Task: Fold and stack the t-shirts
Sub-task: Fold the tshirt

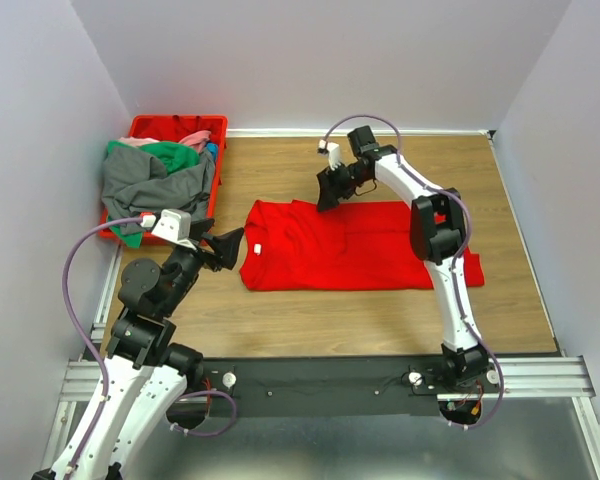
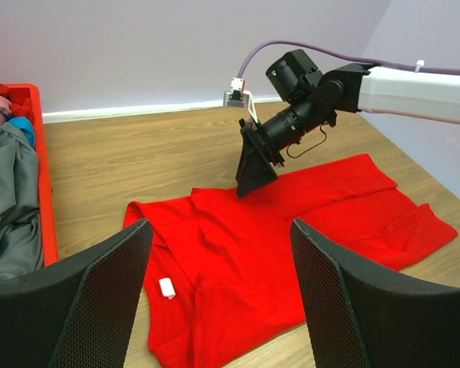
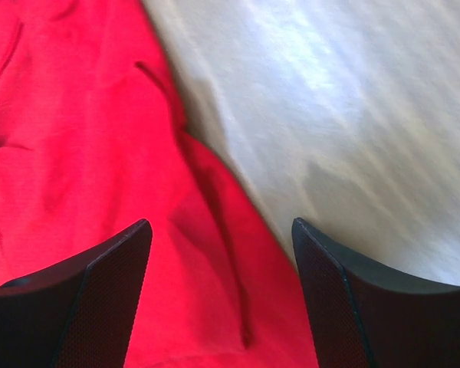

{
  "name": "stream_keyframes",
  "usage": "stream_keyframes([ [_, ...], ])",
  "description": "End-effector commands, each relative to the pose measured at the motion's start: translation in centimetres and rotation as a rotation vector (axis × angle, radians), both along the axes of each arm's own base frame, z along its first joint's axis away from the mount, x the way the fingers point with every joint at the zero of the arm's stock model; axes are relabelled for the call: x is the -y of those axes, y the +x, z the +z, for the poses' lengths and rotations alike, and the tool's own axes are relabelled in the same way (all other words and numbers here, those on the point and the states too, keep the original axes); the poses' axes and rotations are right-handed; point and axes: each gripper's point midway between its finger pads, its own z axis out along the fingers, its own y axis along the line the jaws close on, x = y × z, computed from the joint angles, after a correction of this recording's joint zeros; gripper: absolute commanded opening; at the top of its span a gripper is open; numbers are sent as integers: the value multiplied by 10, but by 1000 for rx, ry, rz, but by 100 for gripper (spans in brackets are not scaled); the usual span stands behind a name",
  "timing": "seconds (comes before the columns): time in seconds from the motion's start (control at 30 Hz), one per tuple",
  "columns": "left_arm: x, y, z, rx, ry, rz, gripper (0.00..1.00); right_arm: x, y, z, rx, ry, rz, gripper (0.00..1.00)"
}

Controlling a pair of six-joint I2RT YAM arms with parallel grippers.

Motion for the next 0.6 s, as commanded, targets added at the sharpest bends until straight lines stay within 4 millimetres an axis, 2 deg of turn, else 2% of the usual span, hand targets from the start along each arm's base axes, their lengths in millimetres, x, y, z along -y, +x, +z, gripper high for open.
stream_keyframes([
  [0.0, 2, -1, 1, 19, 8, -20, 80, -13, -37, -27, -125, -22, 56, 76],
  [0.07, 2, -2, 2, 21, 7, -17, 80, -15, -46, -32, -146, -27, 69, 70],
  [0.17, 2, -2, 2, 23, 7, -20, 80, -16, -45, -37, -149, -44, 61, 63],
  [0.2, 3, -2, 2, 23, 7, -22, 80, -16, -43, -36, -147, -49, 49, 51],
  [0.27, 3, -2, 2, 23, 7, -23, 80, -13, -34, -42, -136, -80, 20, 35],
  [0.3, 3, -2, 2, 25, 7, -25, 80, -16, -25, -37, -117, -81, 0, 23],
  [0.33, 3, -2, 2, 25, 7, -25, 80, -14, -20, -43, -110, -102, -17, 16],
  [0.4, 3, -2, 2, 25, 7, -26, 80, -15, -8, -40, -87, -108, -46, 2],
  [0.5, 3, -2, 1, 20, 8, -26, 80, -17, 26, -32, -45, -108, -160, 0],
  [0.57, 3, -1, 0, 17, 11, -23, 80, -13, 62, -17, 15, -81, -298, 0],
])
